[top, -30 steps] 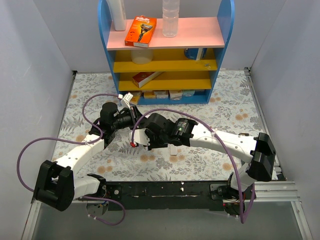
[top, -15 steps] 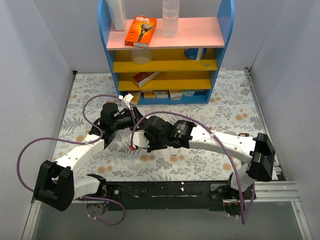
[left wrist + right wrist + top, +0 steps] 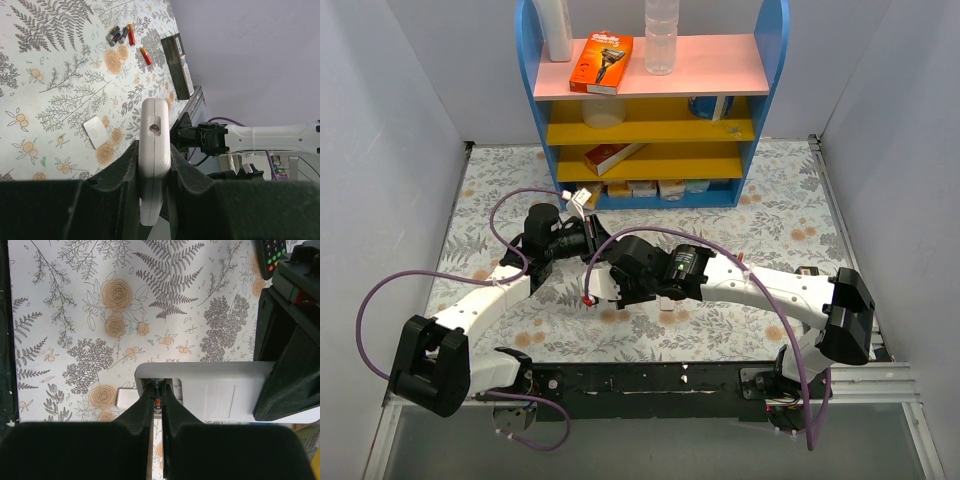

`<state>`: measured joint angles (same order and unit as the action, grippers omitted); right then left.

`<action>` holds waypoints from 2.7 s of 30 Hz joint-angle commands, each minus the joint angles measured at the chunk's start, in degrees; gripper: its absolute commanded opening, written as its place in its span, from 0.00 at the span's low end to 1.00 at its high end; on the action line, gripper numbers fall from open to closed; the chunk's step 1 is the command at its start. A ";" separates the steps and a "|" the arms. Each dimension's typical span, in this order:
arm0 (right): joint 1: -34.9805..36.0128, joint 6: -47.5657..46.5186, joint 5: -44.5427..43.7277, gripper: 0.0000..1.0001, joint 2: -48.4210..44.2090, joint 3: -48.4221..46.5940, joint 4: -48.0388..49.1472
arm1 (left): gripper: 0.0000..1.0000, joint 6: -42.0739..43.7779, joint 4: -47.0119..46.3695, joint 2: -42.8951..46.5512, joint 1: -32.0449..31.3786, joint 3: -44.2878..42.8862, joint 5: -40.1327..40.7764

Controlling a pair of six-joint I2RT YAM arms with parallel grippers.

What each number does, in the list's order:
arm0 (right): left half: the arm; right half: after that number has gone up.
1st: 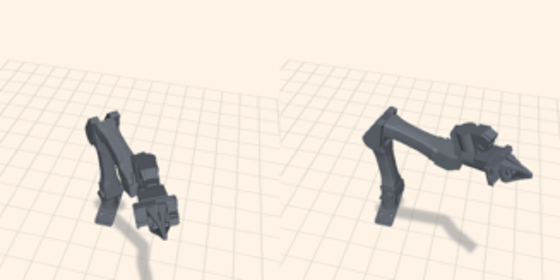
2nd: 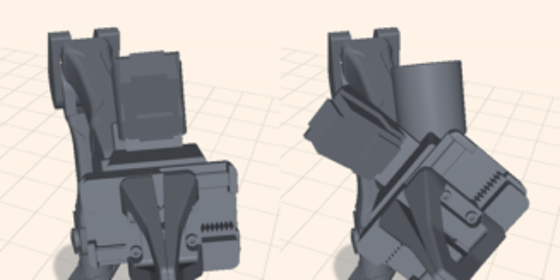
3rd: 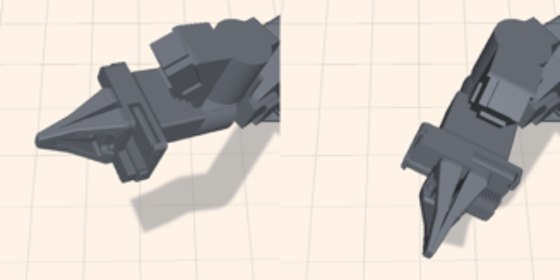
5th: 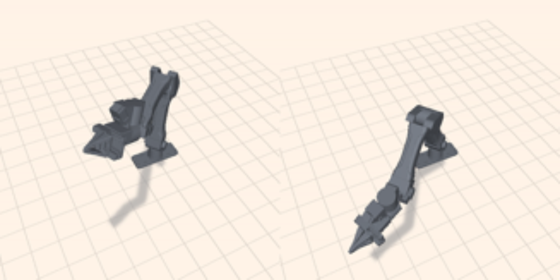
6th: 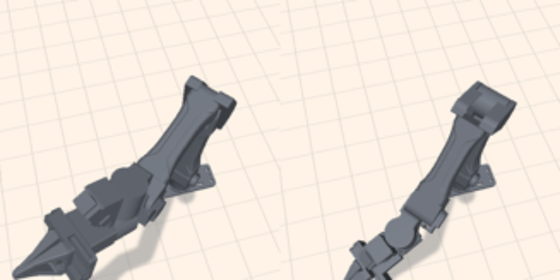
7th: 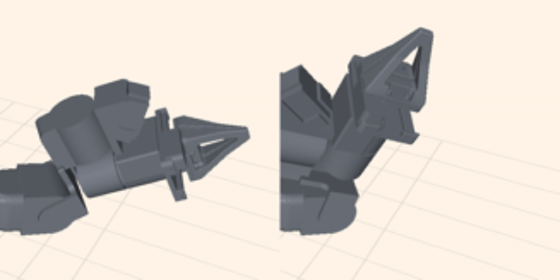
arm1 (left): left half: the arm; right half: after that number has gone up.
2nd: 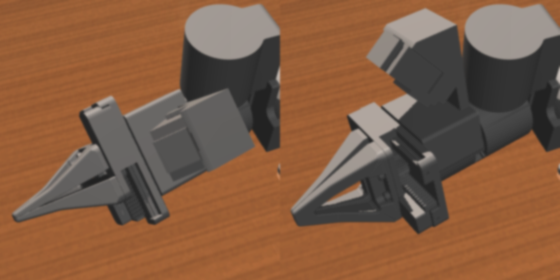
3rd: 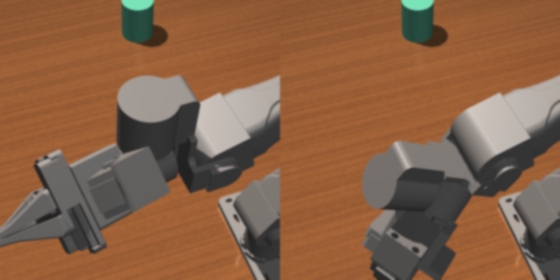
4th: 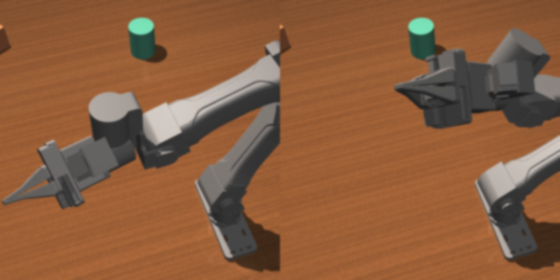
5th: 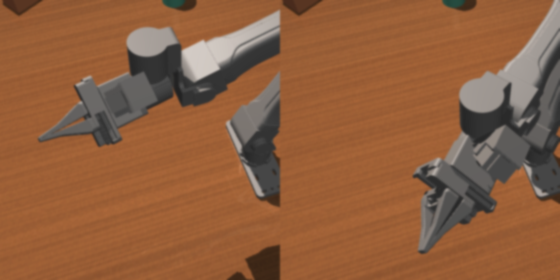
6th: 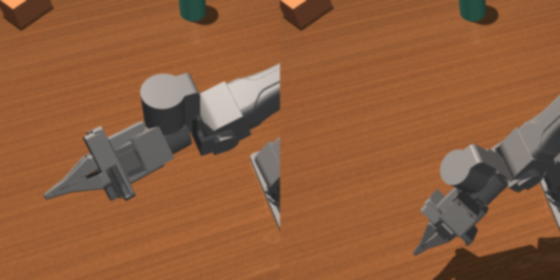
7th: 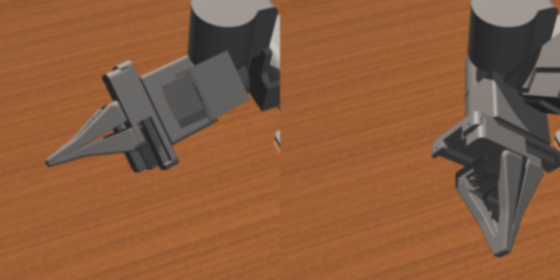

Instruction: Load the batteries into the remote control

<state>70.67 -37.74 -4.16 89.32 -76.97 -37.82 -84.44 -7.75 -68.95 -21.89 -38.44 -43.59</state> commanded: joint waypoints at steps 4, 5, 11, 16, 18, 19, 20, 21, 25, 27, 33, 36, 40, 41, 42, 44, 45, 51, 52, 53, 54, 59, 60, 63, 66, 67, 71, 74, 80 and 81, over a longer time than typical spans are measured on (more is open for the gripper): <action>1.74 0.21 7.06 0.01 1.12 3.40 -8.32 | 0.00 -4.15 -11.06 0.40 0.44 -5.25 -7.72; 2.01 0.12 7.24 0.01 1.12 3.49 -8.23 | 0.00 -4.58 -11.67 0.13 0.44 -5.16 -8.26; 2.45 1.70 7.24 0.01 1.56 3.06 -8.23 | 0.00 -2.92 -11.50 0.04 0.53 -6.04 -9.40; 2.45 3.11 5.22 0.01 1.47 0.77 -7.71 | 0.00 -1.25 -10.53 0.66 0.45 -4.29 -9.49; 2.45 3.90 4.61 0.04 1.12 0.42 -7.35 | 0.00 -0.64 -9.92 1.53 0.44 -3.49 -9.14; 2.45 4.07 4.34 0.05 1.12 0.16 -7.27 | 0.00 0.41 -9.57 1.80 0.44 -3.05 -9.05; 2.45 4.51 4.43 0.07 0.95 -0.02 -7.26 | 0.00 0.94 -9.13 2.41 0.44 -2.44 -8.88; 2.45 4.69 2.86 0.09 0.77 -0.20 -7.18 | 0.00 1.64 -8.00 2.76 0.44 -2.09 -8.79; 2.45 5.39 2.76 0.16 0.24 -0.72 -7.00 | 0.00 4.90 -6.05 3.73 0.53 -0.59 -8.26; 2.54 5.92 2.76 0.20 0.33 -0.90 -7.00 | 0.00 5.69 -5.26 4.08 0.44 0.11 -8.17; 2.36 6.71 2.58 0.27 -0.19 -1.78 -6.83 | 0.00 8.42 -3.24 4.52 0.45 1.34 -6.77; 2.45 6.89 2.93 0.28 -0.55 -2.13 -6.65 | 0.00 8.86 -3.06 4.52 0.44 2.13 -5.98; 2.45 7.32 3.37 0.28 -0.90 -2.40 -6.39 | 0.00 8.16 -3.33 4.44 0.44 2.58 -5.19; 2.45 7.50 3.46 0.29 -1.07 -2.48 -6.39 | 0.00 7.81 -3.50 4.35 0.44 2.75 -5.01; 2.45 7.59 3.55 0.31 -1.34 -2.48 -6.30 | 0.00 7.46 -3.94 4.35 0.53 2.75 -4.57; 2.45 7.76 3.64 0.33 -1.69 -2.40 -5.51 | 0.00 6.14 -4.38 4.35 0.44 3.19 -3.96; 2.45 7.94 3.72 0.35 -2.30 -2.22 -5.16 | 0.00 5.61 -5.08 4.17 0.44 3.37 -3.69; 2.45 8.29 2.23 0.45 -5.20 0.50 0.55 | 0.00 1.39 -7.02 4.08 0.53 3.54 -3.43; 2.36 8.29 1.97 0.47 -5.82 1.03 1.43 | 0.00 0.95 -7.02 4.08 0.53 3.28 -3.43; 2.36 8.38 1.88 0.50 -6.26 1.38 2.31 | 0.00 -0.18 -7.02 4.00 0.53 3.19 -3.34; 2.28 8.38 2.05 0.51 -7.13 2.25 4.06 | 0.00 -0.72 -6.84 3.91 0.45 3.02 -3.25; 1.40 8.29 3.46 0.52 -8.72 4.28 5.57 | 0.00 -3.62 -5.18 2.60 0.45 1.26 -2.72; 1.22 8.12 3.37 0.52 -9.42 4.63 5.74 | 0.00 -4.06 -4.30 2.42 0.44 0.82 -2.90; 0.69 7.07 3.64 0.52 -11.44 7.18 7.93 | 0.00 -5.03 -3.33 1.98 0.53 -0.58 -3.16; -0.18 6.36 6.36 0.53 -12.32 8.33 9.08 | 0.00 -5.90 -3.06 1.89 0.44 -1.64 -3.43; -0.36 6.27 6.71 0.53 -12.24 8.15 8.91 | 0.00 -6.26 -2.98 1.89 0.44 -1.82 -3.43; -0.45 5.92 6.80 0.52 -11.62 7.45 8.64 | 0.00 -7.05 -3.15 1.62 0.53 -2.34 -3.95; -0.45 5.48 6.62 0.51 -11.36 7.10 8.82 | 0.00 -8.19 -3.85 1.45 0.45 -2.35 -4.48; -0.54 4.95 8.12 0.44 -10.57 6.22 8.73 | 0.00 -10.39 -4.99 0.83 0.44 -2.35 -4.48; -0.54 4.87 8.47 0.43 -10.39 5.96 8.64 | 0.00 -11.35 -5.08 0.66 0.44 -2.26 -4.40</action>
<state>70.08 -32.21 1.13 78.87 -68.86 -30.87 -92.14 -10.61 -68.23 -21.69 -38.44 -47.29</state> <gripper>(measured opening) 0.454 0.197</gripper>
